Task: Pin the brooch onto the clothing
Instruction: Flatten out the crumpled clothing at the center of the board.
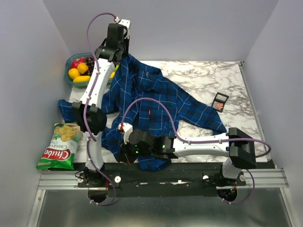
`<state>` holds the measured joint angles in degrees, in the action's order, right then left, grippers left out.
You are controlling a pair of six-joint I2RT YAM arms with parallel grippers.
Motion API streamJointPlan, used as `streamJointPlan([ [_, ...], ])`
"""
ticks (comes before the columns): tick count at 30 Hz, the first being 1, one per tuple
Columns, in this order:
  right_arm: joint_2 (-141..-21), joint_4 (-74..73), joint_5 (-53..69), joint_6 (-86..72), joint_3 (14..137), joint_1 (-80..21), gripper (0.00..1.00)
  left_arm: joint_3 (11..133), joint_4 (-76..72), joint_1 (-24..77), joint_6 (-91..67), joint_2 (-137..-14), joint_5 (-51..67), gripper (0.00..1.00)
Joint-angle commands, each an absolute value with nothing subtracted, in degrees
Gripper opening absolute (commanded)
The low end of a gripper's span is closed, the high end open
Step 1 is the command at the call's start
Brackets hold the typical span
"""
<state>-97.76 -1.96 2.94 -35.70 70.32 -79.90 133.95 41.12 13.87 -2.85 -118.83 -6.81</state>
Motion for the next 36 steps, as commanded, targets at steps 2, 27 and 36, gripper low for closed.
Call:
streamJointPlan([
  [2,-97.8,1.7,6.1,-38.0,65.8,-81.3,0.01,133.6,40.9,14.3,1.4,-124.3,-12.7,0.0],
  [27,-85.1,-1.7,-7.4,-36.7,53.4,-81.1,0.79,129.7,37.2,19.1,-10.5,-124.6,15.0,0.99],
  [36,-78.0,-11.9,-11.9,-36.5,52.9,-65.6,0.89,108.6,33.6,15.6,-10.8,-108.3,4.2,0.99],
])
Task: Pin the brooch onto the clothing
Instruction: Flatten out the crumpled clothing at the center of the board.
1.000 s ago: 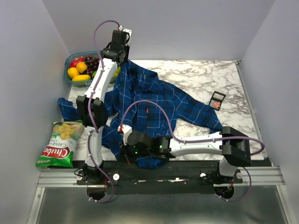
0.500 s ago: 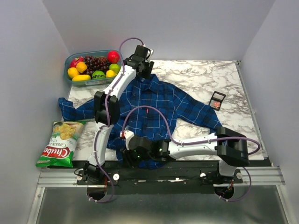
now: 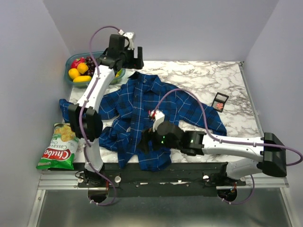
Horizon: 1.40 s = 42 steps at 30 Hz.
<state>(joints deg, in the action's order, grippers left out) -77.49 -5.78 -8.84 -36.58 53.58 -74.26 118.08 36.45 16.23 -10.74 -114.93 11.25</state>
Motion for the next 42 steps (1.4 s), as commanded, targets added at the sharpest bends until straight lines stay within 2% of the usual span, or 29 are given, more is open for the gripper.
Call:
streamJointPlan([
  [1,-78.9,-12.3,-11.9,-36.3,53.9,-63.7,0.89,106.5,33.3,15.6,-10.5,-107.5,2.6,0.99],
  [4,-83.7,-12.7,-9.9,-35.1,56.8,-56.7,0.87,99.3,33.0,15.6,-12.1,-106.3,3.7,0.96],
  [10,-95.8,-13.2,-7.0,-32.9,64.7,-46.2,0.83,86.8,27.0,16.1,-18.7,-107.2,7.6,0.76],
  [11,-97.1,-13.8,-6.2,-32.9,66.0,-45.2,0.82,85.9,25.5,16.1,-19.5,-108.2,8.0,0.7],
  [14,-102.0,-14.9,-4.1,-34.1,69.7,-41.2,0.8,83.7,23.0,16.8,-21.3,-111.1,10.5,0.64],
  [20,-108.1,-16.3,-1.7,-35.8,72.2,-35.7,0.8,84.0,19.3,19.9,-23.0,-117.5,12.5,0.64],
  [26,-111.8,-18.5,-0.4,-36.3,73.4,-29.9,0.8,90.0,18.3,23.0,-23.9,-123.7,12.0,0.64],
  [32,-114.3,-20.6,3.1,-35.2,75.1,-24.3,0.8,98.7,19.0,25.7,-24.3,-130.3,12.6,0.65],
  [36,-116.0,-22.0,3.3,-34.1,77.9,-21.0,0.8,110.9,22.1,26.9,-23.0,-135.8,14.1,0.66],
  [40,-116.9,-23.5,2.4,-31.4,81.5,-20.0,0.8,118.8,24.9,27.2,-21.1,-137.6,14.5,0.73],
  [42,-116.3,-24.4,3.2,-30.5,82.7,-20.0,0.8,119.1,24.8,27.2,-19.8,-134.6,13.9,0.81],
])
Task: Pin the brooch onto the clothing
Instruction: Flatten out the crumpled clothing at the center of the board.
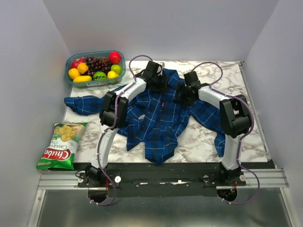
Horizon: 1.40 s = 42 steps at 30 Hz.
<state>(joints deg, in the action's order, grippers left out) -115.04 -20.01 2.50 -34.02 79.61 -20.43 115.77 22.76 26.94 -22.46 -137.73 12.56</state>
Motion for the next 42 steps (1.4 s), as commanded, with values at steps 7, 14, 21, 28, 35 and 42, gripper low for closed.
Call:
streamJointPlan([
  [7,-105.7,-20.1,7.1,-28.7,78.8,-20.9,0.82,109.6,22.7,26.7,-18.4,-116.6,8.8,0.99],
  [14,-97.8,-18.5,6.2,-28.6,75.3,-26.3,0.82,86.2,22.5,24.4,-21.8,-97.6,0.4,0.99],
  [21,-100.2,-21.1,1.6,-28.7,79.6,-33.4,0.81,70.9,24.6,14.7,-23.0,-91.5,2.5,0.98],
  [28,-101.5,-20.7,0.6,-30.8,79.5,-37.0,0.8,67.6,25.6,9.8,-20.5,-93.2,7.6,0.89],
  [35,-102.1,-20.7,0.4,-31.5,79.3,-38.8,0.8,65.0,25.2,9.0,-22.4,-96.3,9.5,0.87],
  [42,-101.3,-20.7,0.3,-31.5,77.9,-39.2,0.8,56.3,19.3,8.4,-26.3,-92.7,14.1,0.84],
])
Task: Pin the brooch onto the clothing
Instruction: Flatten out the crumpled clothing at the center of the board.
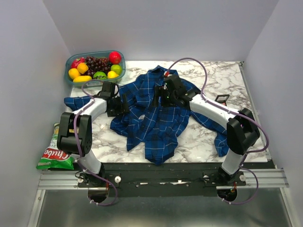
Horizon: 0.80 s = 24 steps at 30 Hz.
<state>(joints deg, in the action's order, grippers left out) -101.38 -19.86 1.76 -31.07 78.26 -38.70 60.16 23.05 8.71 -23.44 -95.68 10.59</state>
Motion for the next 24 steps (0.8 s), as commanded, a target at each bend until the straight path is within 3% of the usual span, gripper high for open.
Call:
streamJointPlan([
  [1,-101.3,-20.7,0.3,-31.5,77.6,-39.2,0.8,55.3,18.7,8.4,-26.6,-91.9,13.8,0.83],
  [3,-101.3,-20.7,0.3,-31.6,77.5,-39.3,0.8,52.8,17.1,8.2,-27.2,-89.9,13.5,0.79],
  [4,-101.3,-20.6,0.3,-31.6,77.4,-39.4,0.8,52.2,16.5,8.1,-28.0,-89.5,13.6,0.74],
  [5,-101.3,-20.6,0.3,-31.7,77.3,-39.4,0.8,51.5,15.7,7.9,-28.4,-89.0,13.5,0.62],
  [9,-101.2,-20.6,-1.3,-31.5,76.9,-39.7,0.8,47.3,13.9,7.6,-30.1,-85.7,13.1,0.49],
  [14,-102.4,-20.3,-1.5,-31.2,77.5,-39.7,0.8,42.2,12.2,7.6,-32.5,-80.0,13.1,0.18],
  [17,-104.6,-20.2,-1.3,-31.2,79.4,-39.8,0.8,38.8,12.7,7.3,-33.6,-75.1,12.0,0.08],
  [20,-106.8,-20.4,-1.6,-31.5,81.6,-39.8,0.8,34.3,12.9,6.9,-36.5,-67.6,10.1,0.03],
  [24,-111.3,-20.3,-0.8,-32.0,84.9,-39.9,0.8,28.8,13.5,6.7,-40.6,-56.8,9.0,0.04],
])
